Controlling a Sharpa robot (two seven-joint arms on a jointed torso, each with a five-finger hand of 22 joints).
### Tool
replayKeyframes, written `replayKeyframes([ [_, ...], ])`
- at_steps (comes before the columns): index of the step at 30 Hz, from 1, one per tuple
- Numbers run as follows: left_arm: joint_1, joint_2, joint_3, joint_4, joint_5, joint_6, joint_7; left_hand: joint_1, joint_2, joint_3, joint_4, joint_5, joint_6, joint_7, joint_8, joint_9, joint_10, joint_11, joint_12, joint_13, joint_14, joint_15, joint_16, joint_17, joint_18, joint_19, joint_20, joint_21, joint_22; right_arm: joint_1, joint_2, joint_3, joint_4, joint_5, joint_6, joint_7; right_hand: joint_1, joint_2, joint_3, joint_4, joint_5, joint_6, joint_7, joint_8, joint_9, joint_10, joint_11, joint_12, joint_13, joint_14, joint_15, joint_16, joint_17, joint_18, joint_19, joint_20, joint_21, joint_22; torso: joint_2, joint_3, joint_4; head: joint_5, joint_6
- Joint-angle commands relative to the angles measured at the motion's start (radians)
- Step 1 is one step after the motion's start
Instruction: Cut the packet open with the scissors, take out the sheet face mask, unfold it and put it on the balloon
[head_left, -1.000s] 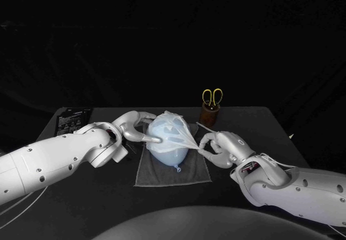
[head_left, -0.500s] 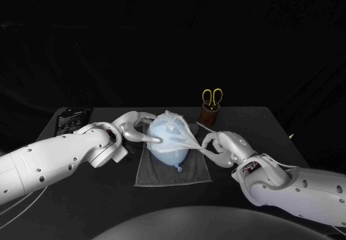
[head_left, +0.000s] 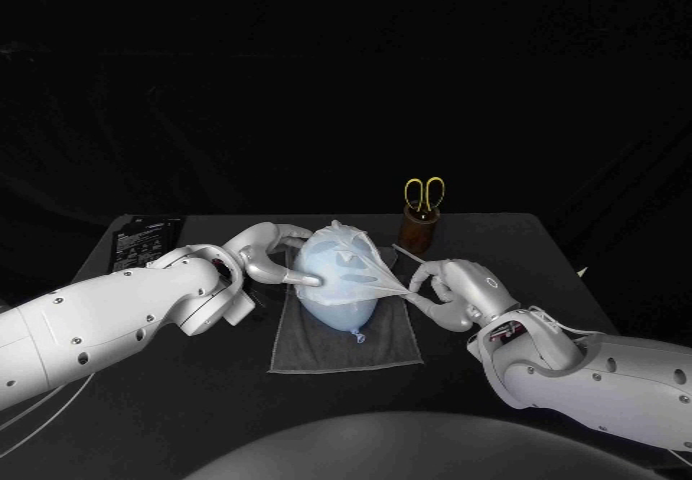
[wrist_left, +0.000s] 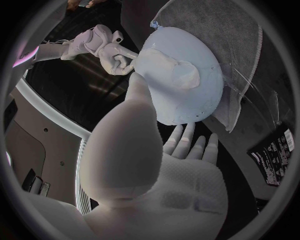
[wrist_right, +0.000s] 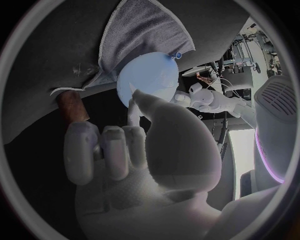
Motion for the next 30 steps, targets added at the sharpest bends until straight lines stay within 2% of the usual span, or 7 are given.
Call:
replayKeyframes([
  [1, -0.002, 0.001, -0.002, 0.002, 0.002, 0.023, -0.008, 0.003, -0.001, -0.005, 0.001, 0.001, -0.004, 0.114, 0.001, 0.000, 0.001, -0.002, -0.001, -0.001, -0.003, -0.002, -0.004, 0.000, -0.011, -0.008, 0.001, 0.002, 0.001, -0.001, -0.003, 0.000, 0.002, -0.029, 0.029, -0.018, 0.014, 0.004, 0.006, -0.002, 0.005, 0.010, -0.002, 0.003, 0.005, 0.100, -0.008, 0.006, 0.258, 0.125, -0.027, 0.004, 0.263, -0.010, 0.064, -0.007, 0.008, 0.227, 0.000, 0.0004, -0.0002, -0.001, 0.000],
  [7, -0.002, 0.003, -0.002, 0.001, 0.001, 0.025, -0.008, 0.003, -0.002, -0.005, 0.001, 0.001, -0.004, 0.114, 0.001, 0.000, -0.001, -0.002, -0.001, -0.001, -0.004, -0.002, -0.004, 0.000, -0.011, -0.009, 0.001, 0.002, 0.001, -0.001, -0.005, 0.000, 0.005, -0.043, 0.085, -0.035, 0.016, 0.004, 0.007, -0.003, 0.005, 0.012, -0.002, 0.004, 0.005, 0.101, -0.009, 0.006, 0.258, 0.125, -0.027, 0.004, 0.263, -0.010, 0.063, -0.007, 0.006, 0.227, 0.000, -0.0004, 0.0000, -0.005, 0.000],
  [12, -0.002, 0.004, -0.002, 0.000, 0.000, 0.027, -0.009, 0.003, -0.002, -0.005, 0.001, 0.001, -0.004, 0.114, 0.001, 0.000, -0.001, -0.002, -0.001, -0.001, -0.004, -0.002, -0.004, 0.000, -0.011, -0.009, 0.001, 0.002, 0.001, -0.001, -0.002, -0.001, -0.003, -0.015, 0.061, -0.024, 0.007, -0.018, 0.003, 0.002, 0.005, -0.014, 0.003, -0.018, -0.006, 0.053, -0.003, -0.055, 0.193, 0.125, -0.024, 0.004, 0.263, 0.003, 0.043, -0.008, -0.055, 0.210, -0.001, -0.0003, 0.0009, -0.005, 0.000],
  [14, -0.002, 0.004, -0.002, 0.000, 0.000, 0.027, -0.009, 0.003, -0.002, -0.005, 0.001, 0.001, -0.004, 0.114, 0.001, 0.000, -0.001, -0.002, -0.001, -0.001, -0.004, -0.002, -0.004, 0.000, -0.011, -0.009, 0.001, 0.002, 0.001, -0.001, 0.000, -0.001, -0.008, -0.002, 0.050, -0.018, -0.057, -0.085, -0.054, 0.034, 0.008, -0.089, 0.045, -0.072, -0.029, -0.052, 0.029, -0.183, 0.065, 0.115, -0.003, -0.010, 0.225, 0.015, 0.017, 0.003, -0.127, 0.190, 0.000, -0.0002, 0.0016, -0.006, 0.000],
  [17, -0.002, 0.004, -0.002, 0.000, 0.000, 0.028, -0.010, 0.003, -0.002, -0.005, 0.001, 0.001, -0.004, 0.114, 0.001, 0.000, -0.001, -0.002, -0.001, -0.001, -0.004, -0.002, -0.004, 0.000, -0.011, -0.009, 0.001, 0.002, 0.001, -0.001, 0.002, -0.001, -0.015, 0.009, 0.049, -0.015, -0.064, -0.129, -0.111, 0.046, 0.007, -0.230, 0.106, -0.163, -0.066, -0.165, 0.083, -0.312, -0.052, 0.085, 0.048, -0.043, 0.143, 0.016, -0.001, 0.034, -0.165, 0.179, 0.000, -0.0001, 0.0010, -0.005, 0.000],
  [18, -0.002, 0.003, -0.002, 0.000, 0.000, 0.027, -0.010, 0.003, -0.002, -0.005, 0.001, 0.001, -0.004, 0.114, 0.001, 0.000, -0.001, -0.002, -0.001, -0.001, -0.004, -0.002, -0.004, 0.000, -0.011, -0.009, 0.001, 0.002, 0.001, -0.001, 0.003, -0.001, -0.018, 0.012, 0.053, -0.016, -0.064, -0.138, -0.133, 0.051, 0.005, -0.249, 0.111, -0.176, -0.071, -0.177, 0.092, -0.325, -0.065, 0.081, 0.054, -0.046, 0.136, 0.017, -0.005, 0.041, -0.176, 0.176, 0.001, 0.0000, 0.0008, -0.005, 0.000],
  [30, -0.002, 0.002, -0.002, 0.000, 0.000, 0.026, -0.005, 0.002, -0.002, -0.005, 0.001, 0.001, -0.005, 0.113, 0.001, 0.001, -0.001, -0.003, -0.001, -0.001, -0.005, -0.002, -0.005, 0.000, -0.011, -0.009, 0.001, 0.002, 0.001, -0.001, 0.000, -0.001, -0.029, 0.070, 0.115, -0.011, 0.049, -0.074, -0.407, 0.125, 0.005, -0.275, 0.126, -0.199, -0.092, -0.203, 0.108, -0.331, -0.098, 0.071, 0.071, -0.050, 0.121, 0.027, -0.012, 0.081, -0.190, 0.175, 0.000, -0.0002, -0.0001, -0.007, 0.000],
])
